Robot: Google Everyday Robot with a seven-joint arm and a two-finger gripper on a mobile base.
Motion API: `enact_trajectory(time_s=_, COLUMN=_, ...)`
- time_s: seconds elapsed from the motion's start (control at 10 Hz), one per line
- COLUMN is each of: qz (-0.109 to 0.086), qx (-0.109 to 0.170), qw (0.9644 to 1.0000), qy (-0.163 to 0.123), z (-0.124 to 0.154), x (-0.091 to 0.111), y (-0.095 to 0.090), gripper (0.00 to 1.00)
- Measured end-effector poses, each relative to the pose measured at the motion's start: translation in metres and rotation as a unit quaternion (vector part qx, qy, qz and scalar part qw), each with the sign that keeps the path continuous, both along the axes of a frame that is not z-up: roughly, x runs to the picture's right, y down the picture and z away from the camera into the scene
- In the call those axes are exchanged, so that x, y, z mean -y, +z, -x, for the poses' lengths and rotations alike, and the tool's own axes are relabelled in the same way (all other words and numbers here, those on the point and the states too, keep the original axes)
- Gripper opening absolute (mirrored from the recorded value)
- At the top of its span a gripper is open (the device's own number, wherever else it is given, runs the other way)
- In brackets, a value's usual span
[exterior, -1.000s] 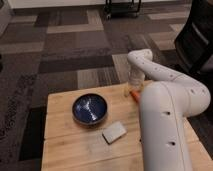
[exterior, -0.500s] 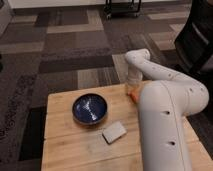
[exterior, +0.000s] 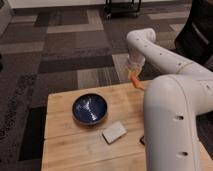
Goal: Place the pepper in the ceramic cup
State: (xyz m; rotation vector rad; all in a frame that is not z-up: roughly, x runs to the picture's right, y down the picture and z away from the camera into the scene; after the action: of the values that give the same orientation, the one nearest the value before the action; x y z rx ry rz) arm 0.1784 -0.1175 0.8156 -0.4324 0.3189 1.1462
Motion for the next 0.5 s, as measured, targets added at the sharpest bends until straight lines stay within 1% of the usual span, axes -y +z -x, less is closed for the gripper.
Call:
enact_trajectory(time_s=0.1, qz=-0.018, qx=-0.012, qw=0.9998, qy=0.002, z=-0.011, x=0.011, y=-0.015, gripper=0.0)
enact_trajectory(time_s=0.2, qz=-0.038, qx=-0.028, qw=0.9988, qy=0.014, z=-0.031, x=0.016, y=-0.03, gripper=0.0)
enact_trajectory(time_s=0.3, qz=-0.049, qx=-0.037, qw=0.9978, qy=0.026, z=-0.047, x=0.013, y=-0.039, gripper=0.0)
enact_trajectory(time_s=0.4, qz=-0.056, qx=-0.043, qw=0.9967, qy=0.04, z=-0.061, x=0.006, y=-0.045, gripper=0.0)
enact_trajectory(time_s=0.5, qz=-0.061, qx=-0.053, qw=0.995, qy=0.058, z=-0.083, x=-0.007, y=-0.052, gripper=0.0)
